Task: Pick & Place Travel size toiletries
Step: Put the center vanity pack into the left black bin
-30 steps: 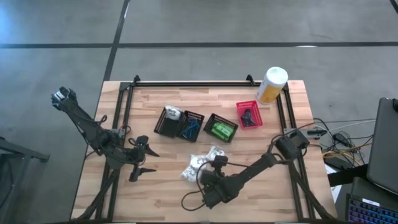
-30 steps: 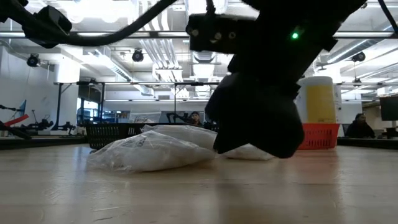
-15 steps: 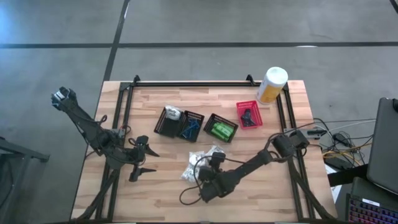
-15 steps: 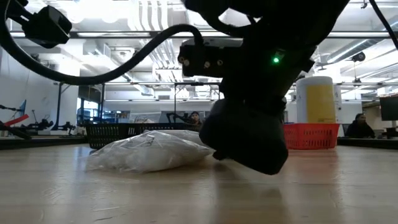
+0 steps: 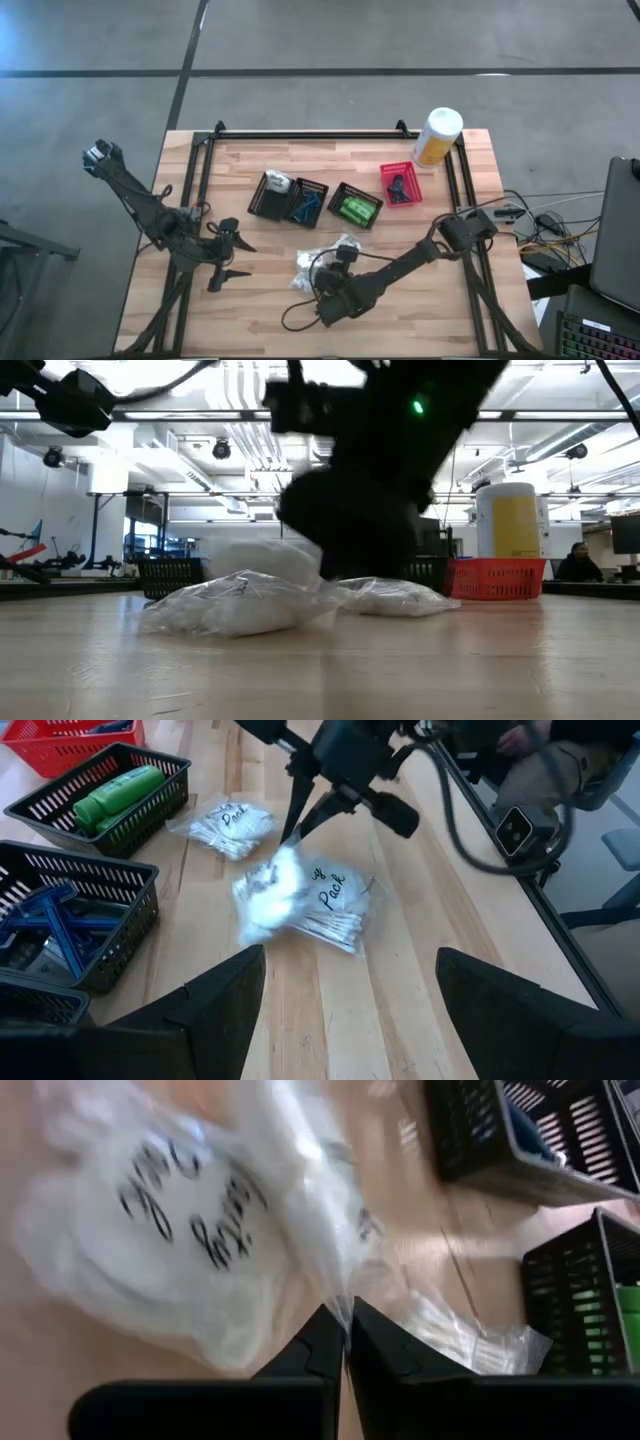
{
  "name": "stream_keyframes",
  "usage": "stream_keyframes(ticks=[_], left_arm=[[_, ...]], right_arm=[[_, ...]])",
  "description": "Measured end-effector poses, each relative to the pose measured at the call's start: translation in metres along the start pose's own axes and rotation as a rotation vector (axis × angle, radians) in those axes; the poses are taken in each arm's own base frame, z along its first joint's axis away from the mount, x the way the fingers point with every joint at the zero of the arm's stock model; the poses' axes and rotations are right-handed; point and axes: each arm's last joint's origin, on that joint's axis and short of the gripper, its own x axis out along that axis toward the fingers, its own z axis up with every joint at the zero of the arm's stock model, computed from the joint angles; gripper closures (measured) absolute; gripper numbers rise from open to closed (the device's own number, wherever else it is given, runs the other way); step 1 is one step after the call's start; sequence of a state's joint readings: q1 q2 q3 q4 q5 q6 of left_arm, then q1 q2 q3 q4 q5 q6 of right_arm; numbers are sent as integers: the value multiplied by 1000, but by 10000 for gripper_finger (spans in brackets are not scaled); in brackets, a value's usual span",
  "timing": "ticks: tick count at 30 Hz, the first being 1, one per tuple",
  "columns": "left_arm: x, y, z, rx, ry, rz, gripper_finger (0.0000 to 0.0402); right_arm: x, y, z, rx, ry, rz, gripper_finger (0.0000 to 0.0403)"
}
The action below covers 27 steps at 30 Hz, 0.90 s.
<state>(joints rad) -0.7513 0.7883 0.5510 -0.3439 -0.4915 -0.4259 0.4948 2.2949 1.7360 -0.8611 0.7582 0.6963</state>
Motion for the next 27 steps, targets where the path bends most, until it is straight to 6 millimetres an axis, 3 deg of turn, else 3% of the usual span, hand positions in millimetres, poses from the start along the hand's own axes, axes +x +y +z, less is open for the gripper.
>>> stream_keyframes(ticks=[5,12,16,24,27], left_arm=[[0,0,0,0,0,0,103],[0,0,0,0,0,0,103],[0,0,0,0,1,0,103],[0,0,0,0,0,0,103],[0,0,0,0,0,0,103]], right_arm=[[-17,-8,16,65,-49,32,394],[-51,-36,36,105,-135,35,394],[-59,-44,40,-59,-167,-6,394],[-54,-42,36,-496,-123,-19,394],[-54,-43,36,-580,-129,-45,394]])
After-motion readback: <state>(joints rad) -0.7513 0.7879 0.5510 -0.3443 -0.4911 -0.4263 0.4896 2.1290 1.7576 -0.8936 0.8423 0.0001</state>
